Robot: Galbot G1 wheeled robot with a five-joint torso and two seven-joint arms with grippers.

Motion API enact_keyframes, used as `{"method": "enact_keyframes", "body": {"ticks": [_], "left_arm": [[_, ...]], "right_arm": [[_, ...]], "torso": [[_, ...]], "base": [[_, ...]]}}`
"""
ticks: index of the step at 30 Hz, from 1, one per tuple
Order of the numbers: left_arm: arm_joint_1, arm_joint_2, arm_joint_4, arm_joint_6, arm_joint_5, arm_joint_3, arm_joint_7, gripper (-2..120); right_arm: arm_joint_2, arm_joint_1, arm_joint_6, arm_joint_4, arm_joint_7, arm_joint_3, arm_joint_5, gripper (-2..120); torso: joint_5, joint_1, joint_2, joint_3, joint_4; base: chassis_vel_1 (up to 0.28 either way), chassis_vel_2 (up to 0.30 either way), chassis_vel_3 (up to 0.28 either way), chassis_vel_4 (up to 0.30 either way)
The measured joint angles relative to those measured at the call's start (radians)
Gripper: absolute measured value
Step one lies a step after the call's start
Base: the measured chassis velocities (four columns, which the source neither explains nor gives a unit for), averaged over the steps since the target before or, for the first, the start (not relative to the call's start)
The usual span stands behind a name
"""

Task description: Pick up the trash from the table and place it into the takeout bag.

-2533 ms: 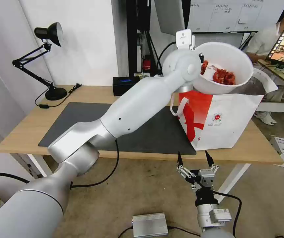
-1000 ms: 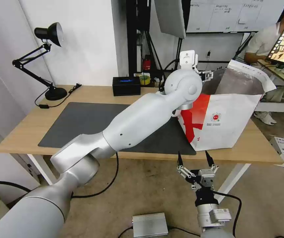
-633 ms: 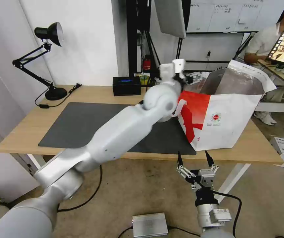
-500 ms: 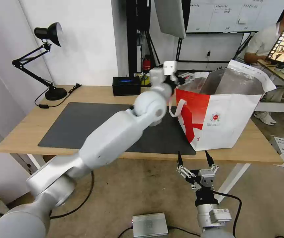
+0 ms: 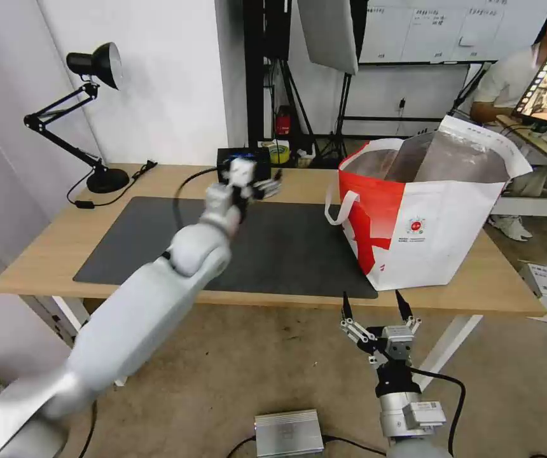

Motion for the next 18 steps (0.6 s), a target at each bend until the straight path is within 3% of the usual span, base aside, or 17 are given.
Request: {"method": "enact_keyframes", "body": {"ticks": [4, 5, 9, 18], "left_arm": [[0.129, 0.012, -0.049, -0.021, 0.061, -0.115, 0.064, 100], [0.210, 0.016, -0.089, -0.032, 0.085, -0.171, 0.085, 100], [0.352, -0.002, -0.180, -0.037, 0.094, -0.268, 0.092, 100], [0.523, -0.074, -0.248, -0.052, 0.116, -0.396, 0.097, 100]], "right_arm": [[0.000, 0.000, 0.000, 0.000, 0.000, 0.000, 0.000, 100], [0.000, 0.000, 0.000, 0.000, 0.000, 0.000, 0.000, 100], [0.000, 0.000, 0.000, 0.000, 0.000, 0.000, 0.000, 100], [0.000, 0.000, 0.000, 0.000, 0.000, 0.000, 0.000, 100]], "torso": [[0.0001, 0.000, 0.000, 0.000, -0.0001], [0.0002, 0.000, 0.000, 0.000, -0.0001], [0.0005, 0.000, 0.000, 0.000, 0.0001], [0.0004, 0.000, 0.000, 0.000, -0.0002]], "base": [[0.000, 0.000, 0.000, 0.000], [0.000, 0.000, 0.000, 0.000], [0.000, 0.000, 0.000, 0.000], [0.000, 0.000, 0.000, 0.000]]}}
